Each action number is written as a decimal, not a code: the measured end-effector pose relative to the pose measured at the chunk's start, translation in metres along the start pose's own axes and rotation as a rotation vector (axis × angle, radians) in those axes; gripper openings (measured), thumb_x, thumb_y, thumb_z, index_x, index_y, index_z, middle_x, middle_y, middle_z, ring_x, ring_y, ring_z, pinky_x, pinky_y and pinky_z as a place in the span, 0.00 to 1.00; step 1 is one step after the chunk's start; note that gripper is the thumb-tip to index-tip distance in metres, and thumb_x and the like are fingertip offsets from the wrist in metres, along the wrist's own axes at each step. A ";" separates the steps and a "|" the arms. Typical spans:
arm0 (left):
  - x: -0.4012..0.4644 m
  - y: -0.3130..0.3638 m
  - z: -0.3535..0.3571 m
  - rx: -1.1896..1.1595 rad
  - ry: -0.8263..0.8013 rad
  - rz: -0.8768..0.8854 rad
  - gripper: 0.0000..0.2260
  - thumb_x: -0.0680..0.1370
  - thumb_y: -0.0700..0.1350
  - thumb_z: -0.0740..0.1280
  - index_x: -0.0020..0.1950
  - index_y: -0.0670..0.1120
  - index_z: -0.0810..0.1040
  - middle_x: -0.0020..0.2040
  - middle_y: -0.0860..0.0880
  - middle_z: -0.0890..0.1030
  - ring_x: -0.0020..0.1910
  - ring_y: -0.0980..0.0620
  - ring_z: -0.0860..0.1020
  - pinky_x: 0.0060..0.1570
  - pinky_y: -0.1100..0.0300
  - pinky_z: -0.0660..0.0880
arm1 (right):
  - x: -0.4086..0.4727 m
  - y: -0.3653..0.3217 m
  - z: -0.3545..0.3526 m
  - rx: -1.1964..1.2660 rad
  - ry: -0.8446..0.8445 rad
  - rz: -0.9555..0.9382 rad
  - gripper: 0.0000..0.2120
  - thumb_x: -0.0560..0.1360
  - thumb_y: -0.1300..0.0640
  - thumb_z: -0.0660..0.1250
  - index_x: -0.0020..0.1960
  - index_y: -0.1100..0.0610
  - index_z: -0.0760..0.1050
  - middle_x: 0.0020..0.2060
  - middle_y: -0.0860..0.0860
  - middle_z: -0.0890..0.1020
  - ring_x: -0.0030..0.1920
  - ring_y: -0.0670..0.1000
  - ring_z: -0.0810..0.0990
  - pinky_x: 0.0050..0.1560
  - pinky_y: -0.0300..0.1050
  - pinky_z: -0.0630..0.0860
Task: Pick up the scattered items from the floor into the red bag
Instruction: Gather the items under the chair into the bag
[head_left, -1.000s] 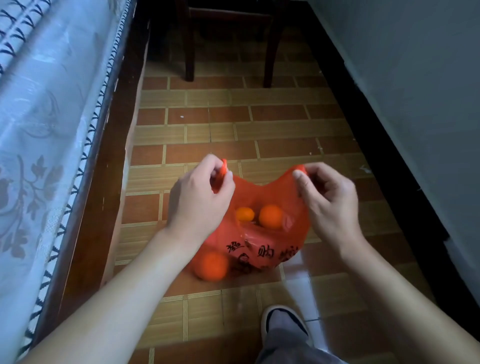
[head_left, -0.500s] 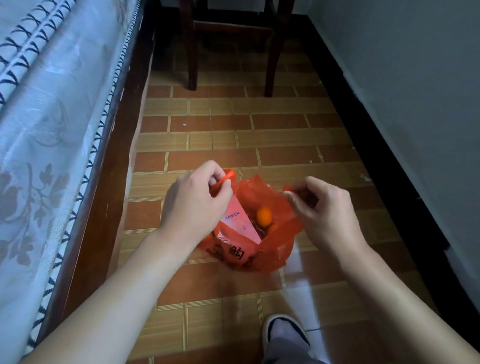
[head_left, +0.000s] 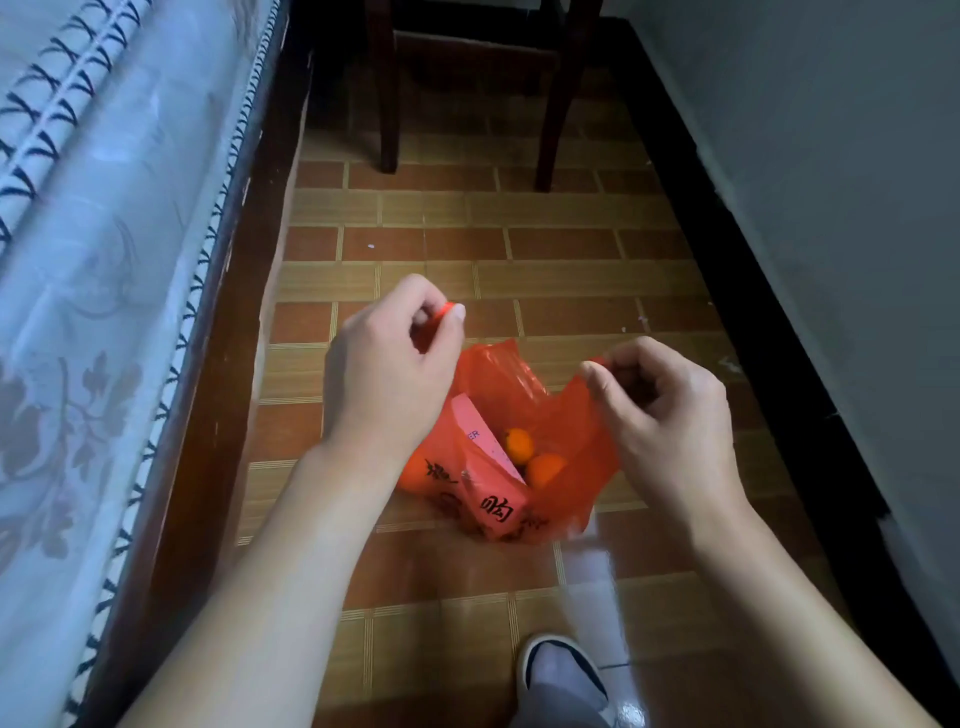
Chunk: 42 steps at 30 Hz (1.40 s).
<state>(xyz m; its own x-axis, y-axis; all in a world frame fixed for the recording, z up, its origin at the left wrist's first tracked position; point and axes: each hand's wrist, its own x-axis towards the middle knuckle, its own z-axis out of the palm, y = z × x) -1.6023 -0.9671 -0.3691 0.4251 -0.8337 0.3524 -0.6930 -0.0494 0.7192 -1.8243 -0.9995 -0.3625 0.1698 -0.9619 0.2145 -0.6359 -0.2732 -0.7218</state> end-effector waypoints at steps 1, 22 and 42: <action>0.005 0.003 -0.006 -0.013 0.009 -0.032 0.08 0.82 0.51 0.69 0.44 0.50 0.78 0.36 0.56 0.78 0.38 0.54 0.78 0.37 0.53 0.78 | 0.004 -0.006 -0.007 0.000 -0.009 0.011 0.08 0.80 0.53 0.73 0.42 0.52 0.80 0.34 0.43 0.81 0.38 0.45 0.80 0.35 0.33 0.72; 0.147 0.240 -0.123 -0.018 -0.055 -0.367 0.07 0.81 0.47 0.69 0.45 0.47 0.79 0.39 0.54 0.81 0.41 0.55 0.80 0.44 0.51 0.78 | 0.154 -0.188 -0.213 0.083 -0.233 0.272 0.06 0.80 0.56 0.71 0.44 0.53 0.80 0.35 0.43 0.82 0.37 0.43 0.79 0.36 0.31 0.69; 0.295 0.172 -0.120 -0.094 -0.113 -0.428 0.06 0.81 0.45 0.71 0.45 0.46 0.79 0.39 0.53 0.81 0.41 0.54 0.80 0.43 0.50 0.78 | 0.295 -0.238 -0.135 0.010 -0.201 0.355 0.06 0.79 0.55 0.71 0.43 0.51 0.79 0.34 0.43 0.82 0.36 0.45 0.82 0.35 0.42 0.76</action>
<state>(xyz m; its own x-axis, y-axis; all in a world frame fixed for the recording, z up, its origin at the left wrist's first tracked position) -1.5257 -1.1558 -0.0697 0.5920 -0.8043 -0.0523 -0.4105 -0.3567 0.8392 -1.7242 -1.2162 -0.0384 0.0857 -0.9796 -0.1815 -0.6740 0.0771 -0.7347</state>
